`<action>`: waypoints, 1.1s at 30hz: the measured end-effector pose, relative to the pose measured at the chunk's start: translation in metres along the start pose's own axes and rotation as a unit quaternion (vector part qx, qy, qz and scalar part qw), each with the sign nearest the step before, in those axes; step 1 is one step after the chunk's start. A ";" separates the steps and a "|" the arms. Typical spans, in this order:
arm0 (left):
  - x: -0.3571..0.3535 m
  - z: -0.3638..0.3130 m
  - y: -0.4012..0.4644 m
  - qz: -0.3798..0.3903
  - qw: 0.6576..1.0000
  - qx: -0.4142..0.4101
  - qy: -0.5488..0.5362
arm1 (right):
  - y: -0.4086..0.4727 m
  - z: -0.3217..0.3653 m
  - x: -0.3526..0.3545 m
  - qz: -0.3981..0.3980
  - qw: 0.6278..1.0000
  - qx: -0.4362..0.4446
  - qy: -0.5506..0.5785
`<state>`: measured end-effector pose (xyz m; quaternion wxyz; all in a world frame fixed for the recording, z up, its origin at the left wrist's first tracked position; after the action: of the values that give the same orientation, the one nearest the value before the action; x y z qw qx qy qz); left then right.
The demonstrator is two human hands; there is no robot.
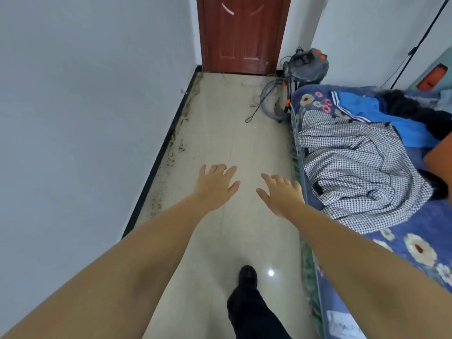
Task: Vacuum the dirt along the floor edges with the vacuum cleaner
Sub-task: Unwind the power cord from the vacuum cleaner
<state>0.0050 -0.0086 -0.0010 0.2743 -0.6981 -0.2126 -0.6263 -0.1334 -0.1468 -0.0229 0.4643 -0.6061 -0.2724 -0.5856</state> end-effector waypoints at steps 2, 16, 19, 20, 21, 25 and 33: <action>0.004 -0.002 0.034 -0.013 1.000 0.002 0.001 | 0.027 -0.017 0.010 -0.006 1.000 -0.004 -0.006; 0.042 0.013 0.296 0.034 0.998 0.044 0.003 | 0.283 -0.105 0.088 0.029 0.999 0.037 0.002; 0.044 0.026 0.357 0.079 0.995 0.066 -0.017 | 0.347 -0.110 0.098 0.059 0.997 0.048 0.002; 0.043 0.030 0.377 0.089 0.993 0.072 -0.027 | 0.368 -0.113 0.100 0.064 0.997 0.047 -0.004; 0.042 0.034 0.399 0.096 0.992 0.074 -0.035 | 0.390 -0.115 0.102 0.066 0.997 0.046 -0.009; 0.049 0.049 0.495 0.106 0.992 0.056 -0.045 | 0.483 -0.130 0.117 0.056 0.998 0.026 -0.024; 0.085 0.036 0.697 0.117 0.992 -0.023 -0.032 | 0.626 -0.199 0.175 -0.001 0.996 -0.060 0.060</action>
<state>0.4892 -0.5182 0.0000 0.3227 -0.7437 -0.1242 -0.5721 0.3516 -0.6232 -0.0308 0.4420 -0.5963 -0.2094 -0.6366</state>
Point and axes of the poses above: each hand's wrist, its own y-axis towards the middle knuckle, its own x-axis out of the back of the hand, z = x × y, the point moved 1 cm from there along y, towards the middle knuckle, and after that the axes turned 10 degrees about x, right-handed, at the moved point
